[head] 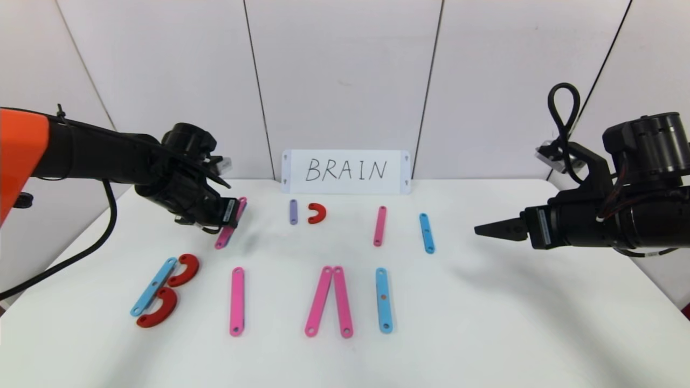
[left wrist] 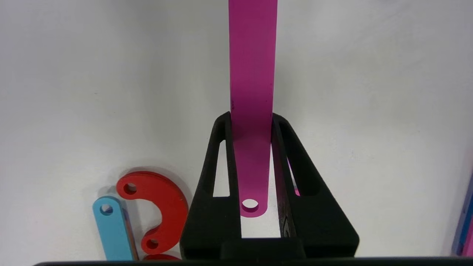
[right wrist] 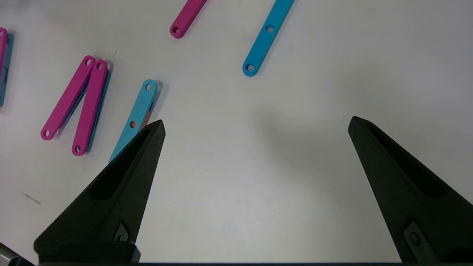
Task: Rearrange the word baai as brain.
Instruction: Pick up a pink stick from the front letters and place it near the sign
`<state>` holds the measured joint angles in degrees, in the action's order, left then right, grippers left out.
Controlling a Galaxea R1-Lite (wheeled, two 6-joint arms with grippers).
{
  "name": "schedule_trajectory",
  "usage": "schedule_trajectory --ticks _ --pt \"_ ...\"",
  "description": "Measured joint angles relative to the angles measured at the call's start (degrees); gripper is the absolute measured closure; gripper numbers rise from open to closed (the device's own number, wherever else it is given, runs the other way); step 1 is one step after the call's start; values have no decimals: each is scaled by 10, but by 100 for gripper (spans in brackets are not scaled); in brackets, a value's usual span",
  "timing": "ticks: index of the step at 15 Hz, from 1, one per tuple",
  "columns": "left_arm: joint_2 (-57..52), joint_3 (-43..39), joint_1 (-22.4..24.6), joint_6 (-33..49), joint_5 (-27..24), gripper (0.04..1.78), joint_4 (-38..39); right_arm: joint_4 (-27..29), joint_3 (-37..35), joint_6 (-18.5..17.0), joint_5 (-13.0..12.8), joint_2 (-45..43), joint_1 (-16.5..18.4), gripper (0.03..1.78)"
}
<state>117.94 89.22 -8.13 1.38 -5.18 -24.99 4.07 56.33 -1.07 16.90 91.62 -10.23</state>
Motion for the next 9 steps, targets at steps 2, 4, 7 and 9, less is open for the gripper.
schedule_trajectory --ticks 2,4,7,9 --pt "9 15 -20 28 0 152 -4 0 -1 0 0 0 0 8" --pt "12 25 -45 52 -1 152 2 0 -3 -1 0 0 -1 8" --pt "16 31 -99 90 -7 152 37 0 -3 -2 0 -2 -1 8" --pt "23 34 -136 108 -9 152 69 0 -4 -2 0 -4 0 8"
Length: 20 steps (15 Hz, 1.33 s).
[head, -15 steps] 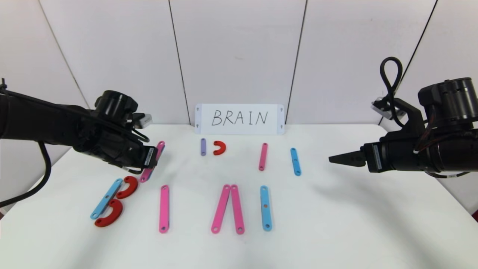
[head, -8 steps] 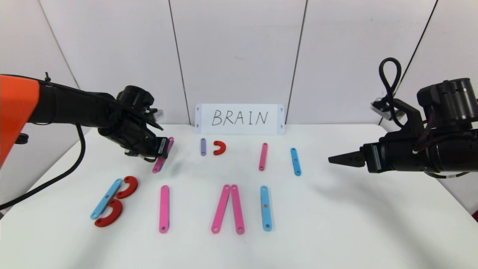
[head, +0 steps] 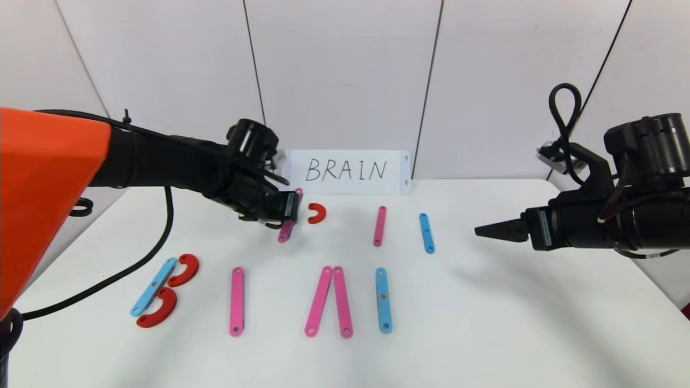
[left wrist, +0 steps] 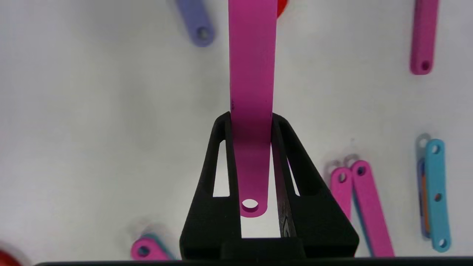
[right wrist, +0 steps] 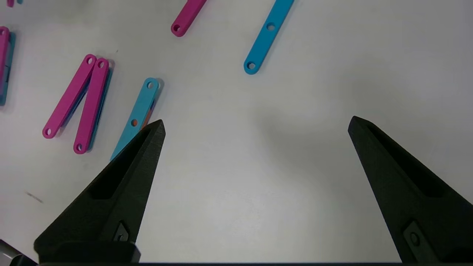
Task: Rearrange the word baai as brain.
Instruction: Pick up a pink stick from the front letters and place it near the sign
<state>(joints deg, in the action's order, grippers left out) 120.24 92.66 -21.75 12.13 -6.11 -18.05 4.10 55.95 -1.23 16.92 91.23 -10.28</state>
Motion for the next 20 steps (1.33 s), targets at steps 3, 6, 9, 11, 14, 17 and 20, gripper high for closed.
schedule_trajectory --ticks 3,6,9,11,14,17,20 --pt "21 12 -41 5 2 152 50 -1 -5 0 0 -6 -2 8" --pt "47 29 -71 8 2 152 89 -1 -13 2 1 -16 -6 8" --pt "74 59 -91 6 6 152 91 -1 -16 2 0 -24 -9 8" --pt "92 78 -102 5 15 152 90 -1 -17 2 0 -28 -10 8" --pt "121 105 -110 7 42 152 89 -1 -17 2 0 -30 -10 8" --pt "137 115 -119 16 47 152 90 -1 -17 2 0 -30 -11 8" --pt "149 120 -128 30 58 152 89 -1 -19 2 0 -31 -10 8"
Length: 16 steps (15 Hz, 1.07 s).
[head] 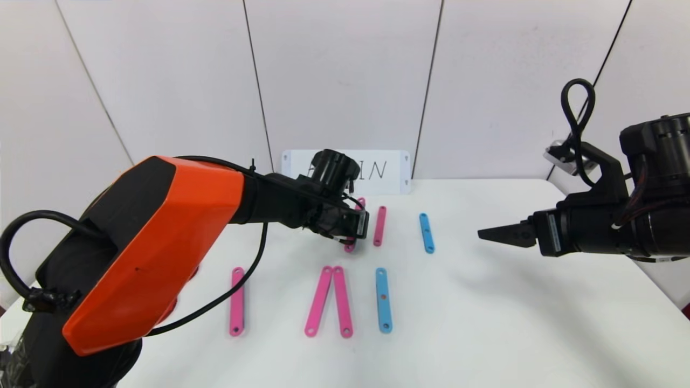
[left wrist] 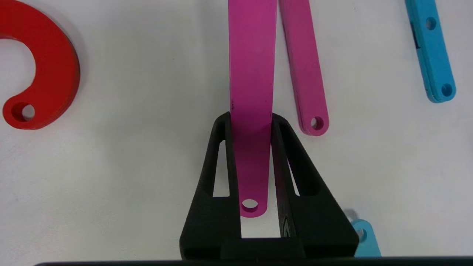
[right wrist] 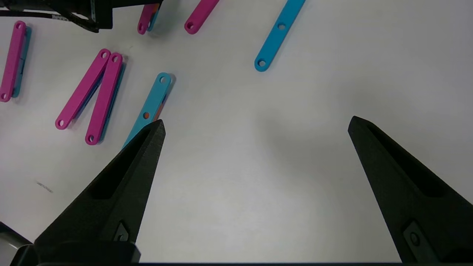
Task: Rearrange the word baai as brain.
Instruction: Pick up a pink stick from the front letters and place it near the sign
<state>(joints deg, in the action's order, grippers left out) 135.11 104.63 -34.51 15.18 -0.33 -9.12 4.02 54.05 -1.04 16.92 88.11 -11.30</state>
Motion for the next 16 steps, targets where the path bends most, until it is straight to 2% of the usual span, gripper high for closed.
schedule_trajectory --ticks 4,8,10,13,16 --pt "13 8 -11 4 27 152 0 0 -1 0 0 0 0 8" --pt "18 11 -15 6 28 152 0 0 -1 0 0 -1 1 8" --pt "19 10 -15 6 27 145 1 0 -1 0 0 -1 1 8" --pt "22 10 -17 7 26 116 3 0 -2 0 0 -1 4 8" --pt "23 11 -16 14 26 65 3 0 -2 0 1 -1 5 8"
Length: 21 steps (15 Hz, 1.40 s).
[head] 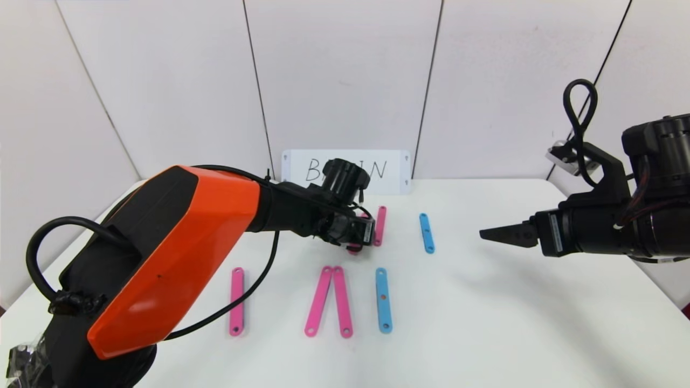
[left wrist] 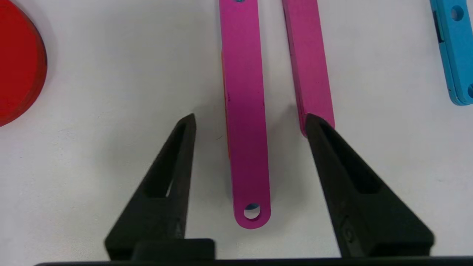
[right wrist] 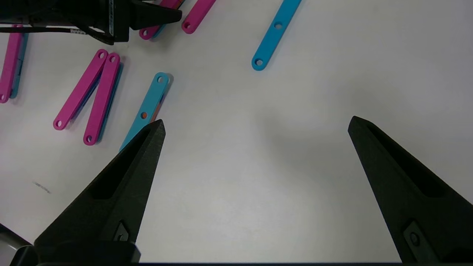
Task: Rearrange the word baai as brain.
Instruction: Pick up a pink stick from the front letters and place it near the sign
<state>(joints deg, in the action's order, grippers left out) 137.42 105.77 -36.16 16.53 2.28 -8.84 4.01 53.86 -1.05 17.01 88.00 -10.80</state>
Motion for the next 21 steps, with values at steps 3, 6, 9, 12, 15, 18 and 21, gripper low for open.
schedule_trajectory --ticks 3,6,9,12,15,18,21 --pt "-3 2 -1 16 -2 25 1 0 0 0 0 0 3 8" --pt "-18 3 0 16 -2 8 0 0 0 0 1 0 4 8" --pt "-51 0 8 17 -3 7 -6 0 1 0 22 -2 4 8" --pt "-97 -6 24 20 4 7 -61 0 1 0 30 -2 5 8" --pt "-154 -19 36 48 35 7 -161 0 1 0 28 3 5 8" --pt "-207 -78 39 79 104 7 -217 0 0 0 28 6 5 8" --pt "-246 -153 45 133 148 7 -224 0 -2 0 28 7 5 8"
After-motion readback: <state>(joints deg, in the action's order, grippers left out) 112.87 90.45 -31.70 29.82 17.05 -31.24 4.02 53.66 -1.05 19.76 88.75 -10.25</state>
